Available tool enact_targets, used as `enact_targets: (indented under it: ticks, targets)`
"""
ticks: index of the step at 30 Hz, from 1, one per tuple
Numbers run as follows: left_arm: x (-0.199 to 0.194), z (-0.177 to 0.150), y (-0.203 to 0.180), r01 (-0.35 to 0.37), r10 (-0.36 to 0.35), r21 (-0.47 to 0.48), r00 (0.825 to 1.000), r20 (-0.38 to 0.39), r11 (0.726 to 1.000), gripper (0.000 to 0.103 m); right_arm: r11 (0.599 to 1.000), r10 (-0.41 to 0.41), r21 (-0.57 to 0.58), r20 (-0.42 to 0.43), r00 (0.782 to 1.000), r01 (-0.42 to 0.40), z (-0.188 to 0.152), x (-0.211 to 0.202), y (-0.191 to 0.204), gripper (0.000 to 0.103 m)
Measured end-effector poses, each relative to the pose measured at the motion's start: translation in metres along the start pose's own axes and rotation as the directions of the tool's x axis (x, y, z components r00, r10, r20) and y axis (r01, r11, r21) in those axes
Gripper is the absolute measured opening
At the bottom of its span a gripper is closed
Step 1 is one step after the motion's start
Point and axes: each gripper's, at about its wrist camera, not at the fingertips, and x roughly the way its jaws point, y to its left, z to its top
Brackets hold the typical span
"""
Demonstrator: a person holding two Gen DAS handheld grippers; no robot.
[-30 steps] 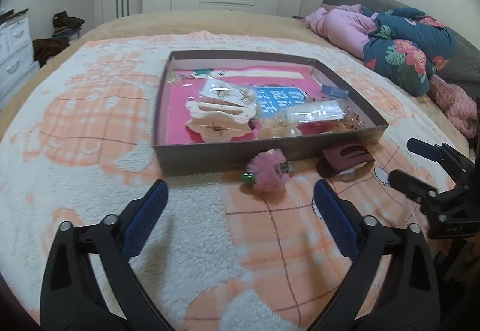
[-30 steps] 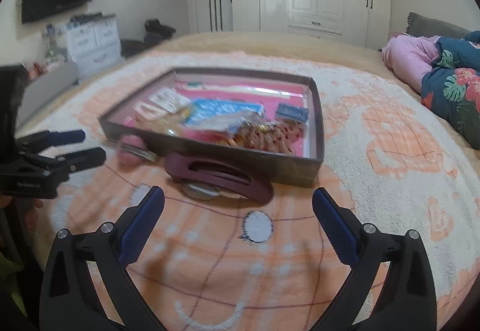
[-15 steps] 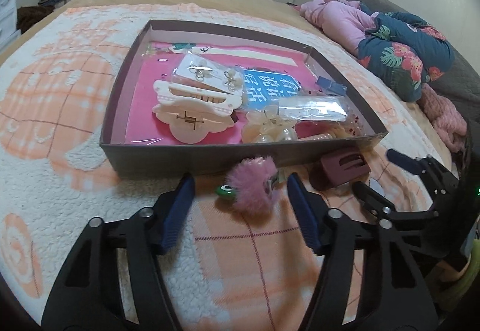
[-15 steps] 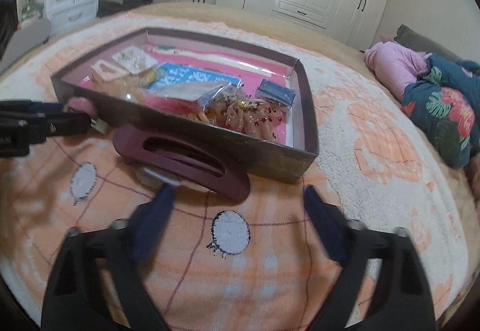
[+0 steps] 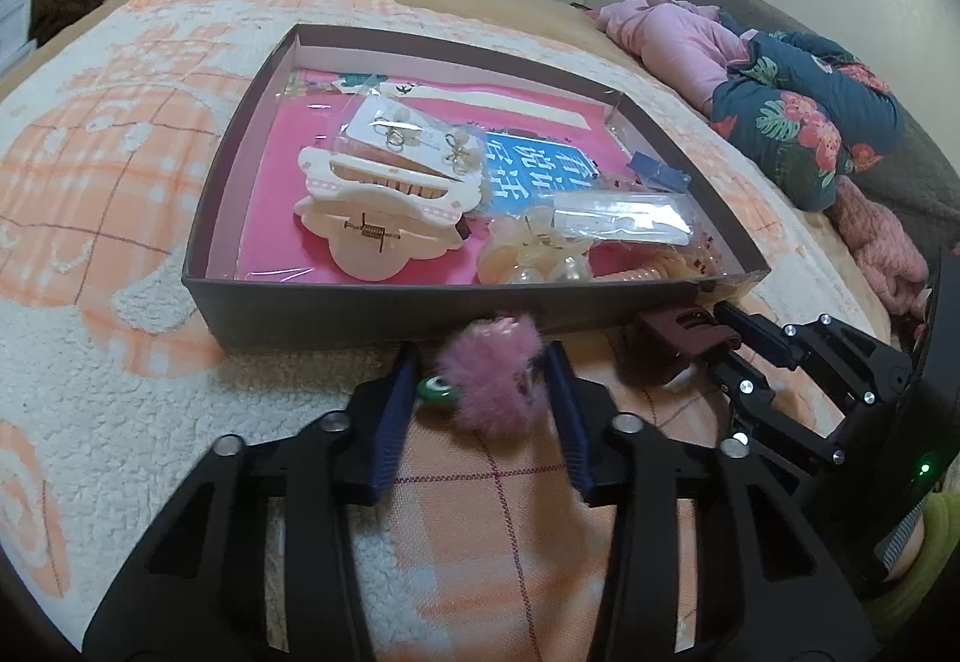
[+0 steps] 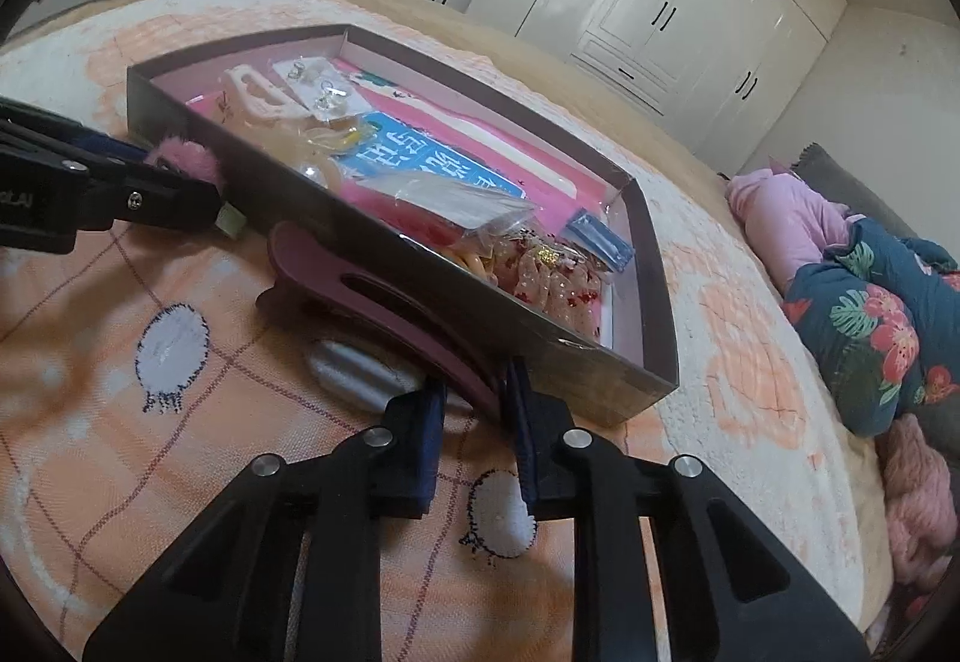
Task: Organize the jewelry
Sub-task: 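Grasp the pink pom-pom clip with the left tool while the right tool grasps the maroon clip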
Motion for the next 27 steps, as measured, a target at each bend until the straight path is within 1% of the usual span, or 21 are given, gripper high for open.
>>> enact_targets:
  ticks: [3, 4, 5, 8, 10, 12, 14, 22, 27]
  targets:
    - [-0.001, -0.001, -0.002, 0.009, -0.009, 0.003, 1.000, 0.002, 1.000, 0.028, 0.999, 0.038, 0.025, 0.031, 0.999, -0.039, -0.002, -0.007, -0.008, 0.013]
    - [-0.002, -0.001, -0.003, 0.015, -0.015, 0.003, 1.000, 0.005, 1.000, 0.027, 0.998, 0.054, 0.037, 0.040, 0.998, -0.056, -0.003, -0.010, -0.011, 0.009]
    - [-0.004, -0.002, -0.004, 0.020, -0.020, 0.002, 1.000, 0.009, 1.000, 0.027, 0.996, 0.067, 0.050, 0.050, 0.997, -0.069, -0.004, -0.013, -0.013, 0.007]
    - [-0.010, -0.004, -0.007, 0.038, -0.038, 0.004, 0.999, 0.021, 0.999, 0.027, 0.986, 0.123, 0.104, 0.088, 0.988, -0.132, -0.006, -0.023, -0.024, 0.007]
    - [-0.015, -0.004, -0.008, 0.047, -0.047, 0.004, 0.998, 0.032, 0.999, 0.027, 0.970, 0.175, 0.148, 0.126, 0.976, -0.193, -0.008, -0.029, -0.033, 0.007]
    - [-0.022, -0.005, -0.008, 0.053, -0.053, 0.002, 0.998, 0.045, 0.999, 0.027, 0.963, 0.187, 0.167, 0.145, 0.972, -0.210, -0.008, -0.034, -0.036, 0.007]
    - [-0.031, -0.005, -0.007, 0.057, -0.057, -0.003, 0.996, 0.063, 0.998, 0.027, 0.946, 0.225, 0.201, 0.159, 0.961, -0.254, -0.008, -0.038, -0.043, 0.007]
    - [-0.064, 0.004, -0.004, 0.014, -0.014, -0.003, 0.988, 0.155, 1.000, 0.027, 0.926, 0.261, 0.232, 0.181, 0.948, -0.299, -0.001, -0.048, -0.048, 0.007]
    - [-0.070, 0.014, 0.003, -0.003, 0.005, -0.013, 0.983, 0.186, 1.000, 0.027, 0.915, 0.280, 0.243, 0.187, 0.941, -0.321, 0.011, -0.047, -0.055, 0.007]
